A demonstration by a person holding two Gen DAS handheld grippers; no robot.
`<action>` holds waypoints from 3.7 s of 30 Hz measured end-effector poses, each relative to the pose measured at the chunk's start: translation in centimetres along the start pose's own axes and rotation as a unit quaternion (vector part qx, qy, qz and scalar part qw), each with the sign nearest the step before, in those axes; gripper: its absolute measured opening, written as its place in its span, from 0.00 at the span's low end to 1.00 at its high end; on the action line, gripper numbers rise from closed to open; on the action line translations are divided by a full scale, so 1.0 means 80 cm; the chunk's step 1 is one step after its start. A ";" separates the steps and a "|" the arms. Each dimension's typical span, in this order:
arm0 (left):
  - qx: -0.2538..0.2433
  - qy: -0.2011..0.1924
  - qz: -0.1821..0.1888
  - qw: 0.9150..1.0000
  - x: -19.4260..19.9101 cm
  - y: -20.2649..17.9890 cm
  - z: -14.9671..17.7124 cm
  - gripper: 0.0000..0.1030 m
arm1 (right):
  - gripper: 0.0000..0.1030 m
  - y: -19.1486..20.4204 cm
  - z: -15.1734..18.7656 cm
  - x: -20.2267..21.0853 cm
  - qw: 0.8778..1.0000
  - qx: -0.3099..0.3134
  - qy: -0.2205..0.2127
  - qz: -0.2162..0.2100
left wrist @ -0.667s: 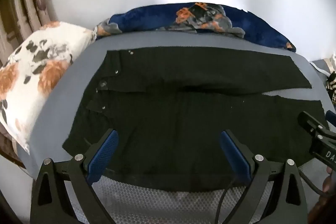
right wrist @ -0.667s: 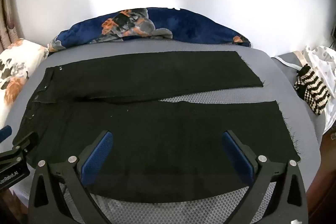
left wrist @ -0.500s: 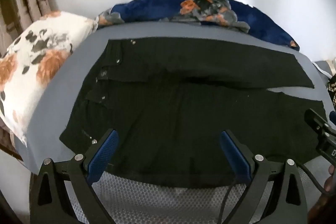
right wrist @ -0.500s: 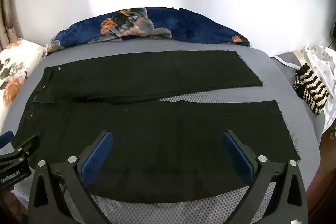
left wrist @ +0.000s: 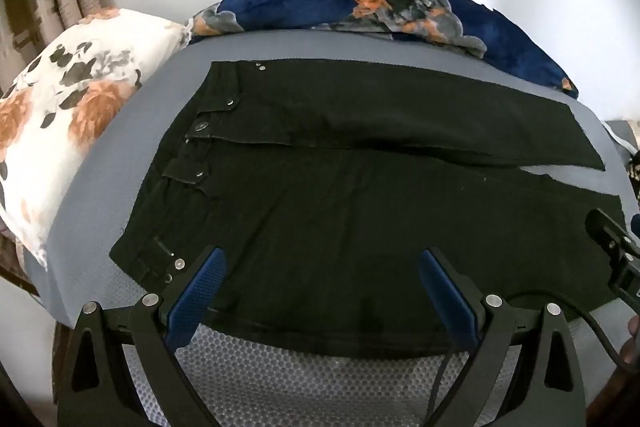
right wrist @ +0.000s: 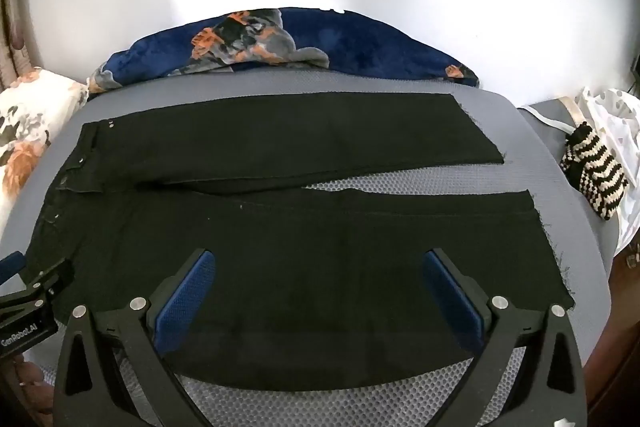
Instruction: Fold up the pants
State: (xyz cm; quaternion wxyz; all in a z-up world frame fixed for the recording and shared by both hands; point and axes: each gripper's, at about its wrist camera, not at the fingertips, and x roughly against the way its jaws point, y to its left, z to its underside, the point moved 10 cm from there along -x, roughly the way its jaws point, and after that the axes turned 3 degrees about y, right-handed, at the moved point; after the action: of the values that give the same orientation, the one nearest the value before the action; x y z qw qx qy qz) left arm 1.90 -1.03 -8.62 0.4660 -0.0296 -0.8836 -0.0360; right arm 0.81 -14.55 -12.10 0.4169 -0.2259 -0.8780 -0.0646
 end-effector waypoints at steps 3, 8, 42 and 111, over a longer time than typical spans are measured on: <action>0.004 0.004 0.011 1.000 -0.013 0.016 -0.006 0.94 | 1.00 0.000 -0.001 -0.001 1.000 0.000 0.001 0.001; 0.007 0.026 0.006 1.000 -0.051 0.044 -0.014 0.94 | 1.00 0.000 0.000 -0.002 1.000 -0.001 0.003 0.001; 0.013 0.041 -0.022 0.999 -0.062 0.059 -0.031 0.94 | 1.00 0.005 0.001 -0.006 1.000 0.003 0.005 0.002; 0.144 0.072 0.170 0.972 -0.244 0.252 -0.221 0.54 | 1.00 0.067 -0.162 -0.118 0.989 -0.013 0.031 -0.145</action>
State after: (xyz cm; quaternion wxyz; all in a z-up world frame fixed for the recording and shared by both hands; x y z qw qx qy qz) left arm 29.18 17.07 -14.05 0.5272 -0.1096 -0.8255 0.1693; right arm 17.54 -16.96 -11.36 0.4273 -0.0995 -0.8871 -0.1433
